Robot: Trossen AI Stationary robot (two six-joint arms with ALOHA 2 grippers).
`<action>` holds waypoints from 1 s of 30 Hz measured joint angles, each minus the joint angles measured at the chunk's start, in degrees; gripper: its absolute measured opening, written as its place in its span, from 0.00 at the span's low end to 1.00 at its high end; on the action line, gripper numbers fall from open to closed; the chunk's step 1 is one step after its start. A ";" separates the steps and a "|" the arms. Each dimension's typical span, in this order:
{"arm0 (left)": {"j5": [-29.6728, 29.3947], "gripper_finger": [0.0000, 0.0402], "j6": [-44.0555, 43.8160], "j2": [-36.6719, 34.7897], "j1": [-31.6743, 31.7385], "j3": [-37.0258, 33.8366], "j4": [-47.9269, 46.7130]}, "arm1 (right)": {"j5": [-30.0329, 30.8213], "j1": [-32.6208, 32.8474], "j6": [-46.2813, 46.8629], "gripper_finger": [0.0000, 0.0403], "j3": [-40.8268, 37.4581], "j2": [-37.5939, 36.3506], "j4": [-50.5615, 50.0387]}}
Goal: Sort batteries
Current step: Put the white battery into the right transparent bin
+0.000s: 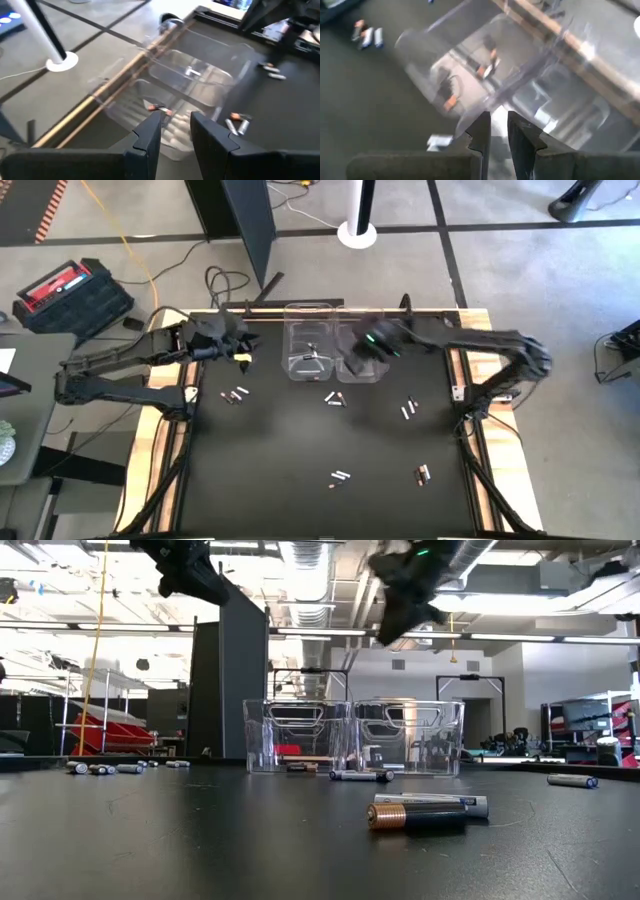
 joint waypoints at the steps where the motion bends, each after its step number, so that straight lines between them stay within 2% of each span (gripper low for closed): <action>1: 0.00 0.26 -0.10 0.56 -1.03 0.00 0.28 | 0.00 1.66 2.06 0.20 -3.44 -3.05 1.26; 5: -0.02 0.26 -0.18 3.38 -5.68 0.00 1.79 | 0.42 9.27 11.32 0.20 -14.14 -13.68 2.87; 10: -0.07 0.26 -1.92 9.02 -12.19 0.00 3.25 | 9.12 22.04 24.20 0.20 -22.42 -23.31 2.70; 14: -0.33 0.26 -6.35 13.79 -16.71 0.00 3.21 | 14.69 32.48 33.63 0.20 -26.89 -27.01 2.26; 22: -4.73 0.26 -15.72 21.55 -23.05 0.00 3.87 | 17.86 46.81 47.47 0.20 -33.10 -24.35 2.14; 30: -5.90 0.26 -16.71 29.32 -24.48 -0.02 10.47 | 17.70 53.31 48.99 0.20 -34.37 -15.22 1.85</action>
